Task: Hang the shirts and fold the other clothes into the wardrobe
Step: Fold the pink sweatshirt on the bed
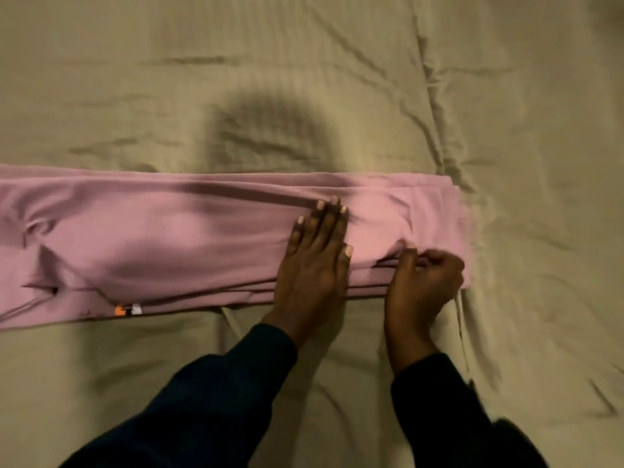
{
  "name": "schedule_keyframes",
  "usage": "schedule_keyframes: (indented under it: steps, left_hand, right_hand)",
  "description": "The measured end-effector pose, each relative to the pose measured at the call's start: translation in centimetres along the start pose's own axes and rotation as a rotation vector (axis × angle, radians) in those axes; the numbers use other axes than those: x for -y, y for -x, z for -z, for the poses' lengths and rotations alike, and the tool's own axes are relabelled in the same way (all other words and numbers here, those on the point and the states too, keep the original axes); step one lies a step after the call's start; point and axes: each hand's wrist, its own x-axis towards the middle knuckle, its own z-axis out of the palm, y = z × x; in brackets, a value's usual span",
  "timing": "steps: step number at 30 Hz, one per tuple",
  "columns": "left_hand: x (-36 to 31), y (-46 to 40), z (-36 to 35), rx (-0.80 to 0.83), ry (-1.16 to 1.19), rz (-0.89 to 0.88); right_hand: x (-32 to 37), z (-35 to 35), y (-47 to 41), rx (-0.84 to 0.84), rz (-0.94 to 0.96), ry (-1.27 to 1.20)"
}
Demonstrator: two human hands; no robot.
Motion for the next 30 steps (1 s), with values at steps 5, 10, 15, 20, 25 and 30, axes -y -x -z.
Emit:
schedule_keyframes:
  steps: [5, 10, 15, 20, 25, 30]
  left_hand:
    - [-0.4, -0.2, -0.9, 0.029, -0.120, 0.009]
    - [0.1, -0.5, -1.0, -0.027, -0.076, -0.011]
    - [0.1, -0.8, 1.5, -0.049, 0.685, 0.159]
    - [2.4, -1.7, 7.6, 0.102, 1.586, 0.685]
    - [10.4, 1.9, 10.7, 0.196, 1.977, 0.933]
    - [12.6, 2.8, 14.1, 0.219, 1.818, 0.896]
  right_hand:
    - [-1.1, 1.6, -0.8, 0.126, -0.854, -0.641]
    - [-0.4, 0.9, -3.3, 0.338, -0.773, -1.117]
    - [3.6, 1.9, -2.6, 0.332, -0.438, -1.057]
    - [9.2, 2.2, 4.2, 0.490, 0.170, -0.650]
    - [8.1, -1.3, 11.9, 1.029, 0.739, -0.136]
    - [7.2, -2.5, 14.2, 0.918, 0.800, -0.086]
